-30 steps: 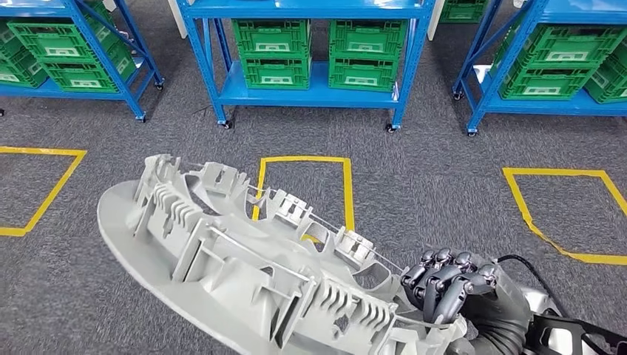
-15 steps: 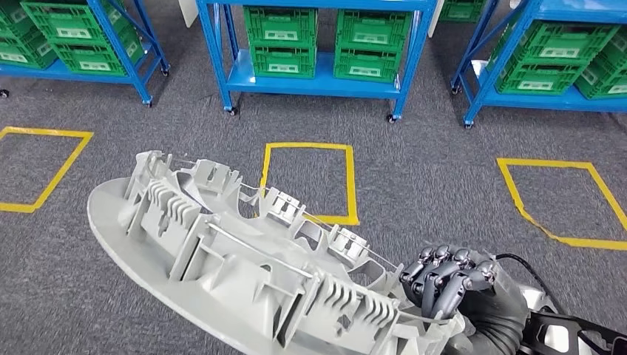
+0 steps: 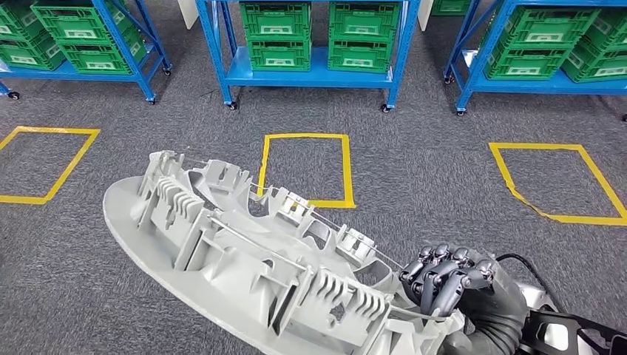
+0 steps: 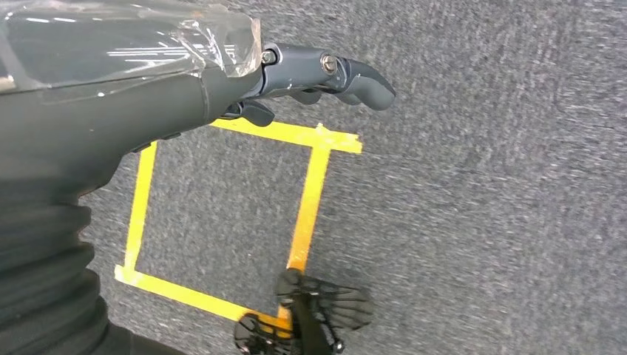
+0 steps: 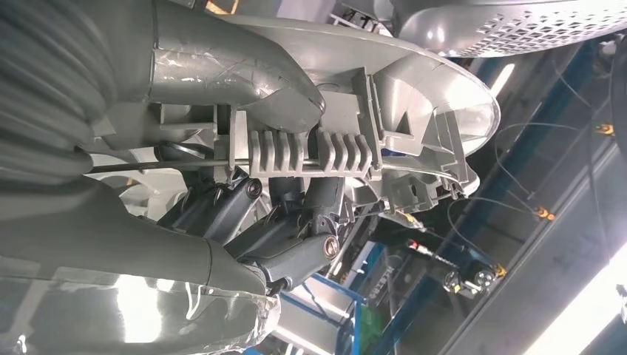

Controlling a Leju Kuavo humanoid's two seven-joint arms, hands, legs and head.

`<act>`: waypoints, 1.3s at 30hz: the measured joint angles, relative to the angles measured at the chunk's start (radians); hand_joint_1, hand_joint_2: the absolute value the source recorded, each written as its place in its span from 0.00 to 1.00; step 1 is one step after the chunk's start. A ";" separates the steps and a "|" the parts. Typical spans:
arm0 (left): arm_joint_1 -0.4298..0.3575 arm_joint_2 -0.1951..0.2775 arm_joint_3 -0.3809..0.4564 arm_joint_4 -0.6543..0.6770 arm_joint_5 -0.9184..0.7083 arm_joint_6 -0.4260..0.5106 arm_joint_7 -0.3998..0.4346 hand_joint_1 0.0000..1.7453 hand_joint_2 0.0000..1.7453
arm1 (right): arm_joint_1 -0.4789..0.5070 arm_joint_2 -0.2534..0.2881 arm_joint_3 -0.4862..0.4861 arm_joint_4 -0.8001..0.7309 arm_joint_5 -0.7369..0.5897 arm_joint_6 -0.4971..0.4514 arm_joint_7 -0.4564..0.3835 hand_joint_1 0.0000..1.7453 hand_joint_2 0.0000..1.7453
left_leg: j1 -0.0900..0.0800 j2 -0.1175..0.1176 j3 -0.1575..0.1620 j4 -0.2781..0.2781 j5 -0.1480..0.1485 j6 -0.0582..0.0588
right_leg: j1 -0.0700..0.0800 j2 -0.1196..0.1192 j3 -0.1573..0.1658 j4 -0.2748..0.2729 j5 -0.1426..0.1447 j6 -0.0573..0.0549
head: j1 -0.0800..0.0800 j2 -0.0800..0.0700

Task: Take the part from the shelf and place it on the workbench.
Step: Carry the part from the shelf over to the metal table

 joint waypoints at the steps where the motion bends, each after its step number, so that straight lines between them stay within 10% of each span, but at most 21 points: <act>1: 0.000 0.000 0.000 0.000 -0.001 0.000 -0.001 0.00 1.00 | 0.000 0.000 0.001 0.001 -0.001 0.000 0.000 0.95 1.00 | 0.003 0.000 -0.006 0.054 -0.009 -0.003 | 0.000 0.000 -0.012 0.001 0.011 0.002 | 0.000 0.000; 3: 0.000 0.000 0.000 0.000 0.001 0.000 -0.001 0.00 1.00 | 0.000 0.000 0.003 0.003 -0.003 0.000 0.000 0.95 1.00 | 0.006 0.000 0.033 0.057 0.029 -0.005 | 0.000 0.001 -0.034 0.003 0.030 0.008 | 0.000 0.000; 6: -0.001 0.002 0.000 0.000 0.009 0.002 0.001 0.00 1.00 | -0.003 0.000 0.005 0.004 -0.007 0.001 0.000 0.95 1.00 | 0.005 -0.003 0.202 -0.161 0.059 0.006 | 0.002 0.002 -0.050 0.006 0.048 0.021 | 0.000 0.000; 8: -0.001 0.004 0.000 0.000 0.016 0.003 0.003 0.00 1.00 | -0.009 0.000 0.007 0.004 -0.011 0.005 0.002 0.95 1.00 | -0.001 -0.004 0.254 -0.245 0.040 0.017 | 0.004 0.000 -0.054 0.007 0.057 0.033 | 0.000 0.000; 12: 0.002 0.002 -0.001 -0.002 0.026 0.000 0.005 0.00 1.00 | -0.019 0.001 0.010 0.004 -0.022 0.015 0.003 0.95 1.00 | -0.002 0.001 0.245 -0.261 0.058 0.050 | 0.001 0.000 -0.084 0.053 0.037 0.045 | 0.002 0.000; 17: 0.005 0.000 0.000 -0.002 0.030 -0.002 0.006 0.00 1.00 | -0.023 -0.001 0.018 0.008 0.002 0.020 0.000 0.95 1.00 | -0.008 -0.012 0.209 -0.259 0.085 0.063 | 0.000 0.003 -0.206 0.346 -0.096 0.043 | 0.004 0.000; 20: 0.006 -0.001 0.000 -0.001 0.031 -0.006 0.005 0.00 1.00 | -0.033 -0.013 0.026 0.014 0.067 0.037 -0.013 0.95 1.00 | -0.009 -0.035 0.197 -0.249 0.091 0.058 | -0.001 0.024 -0.091 0.167 -0.038 0.059 | 0.005 0.000; 22: 0.005 -0.001 0.000 -0.001 0.031 -0.011 0.004 0.00 1.00 | -0.042 -0.027 0.033 0.017 0.091 0.044 -0.023 0.95 1.00 | -0.012 -0.051 0.185 -0.235 0.092 0.051 | 0.001 0.050 -0.023 0.044 -0.005 0.051 | 0.005 0.000; 27: 0.009 0.000 0.005 -0.001 0.032 -0.011 0.003 0.00 1.00 | -0.060 -0.049 0.051 0.032 0.108 0.049 -0.041 0.95 1.00 | -0.010 -0.059 0.151 -0.201 0.084 0.022 | -0.003 0.024 -0.019 0.018 0.012 0.020 | 0.001 0.000; 32: 0.006 0.000 0.005 0.006 0.035 0.000 0.001 0.00 1.00 | -0.075 -0.057 0.082 0.047 0.129 0.051 -0.047 0.95 1.00 | 0.003 -0.009 0.026 0.069 -0.039 -0.004 | -0.002 -0.023 -0.023 0.018 0.015 0.012 | -0.007 0.000; 36: 0.006 0.001 0.005 0.009 0.035 0.000 -0.001 0.00 1.00 | -0.095 -0.064 0.109 0.056 0.148 0.049 -0.047 0.95 1.00 | 0.000 0.043 0.142 -0.147 0.067 0.004 | 0.002 -0.060 -0.020 0.018 0.013 0.015 | -0.007 0.000; 39: 0.005 0.001 0.004 0.010 0.036 0.000 -0.003 0.00 1.00 | -0.105 -0.069 0.119 0.057 0.151 0.048 -0.047 0.95 1.00 | -0.011 0.062 0.175 -0.226 0.084 0.022 | 0.011 -0.085 -0.019 0.017 0.010 0.025 | -0.005 0.000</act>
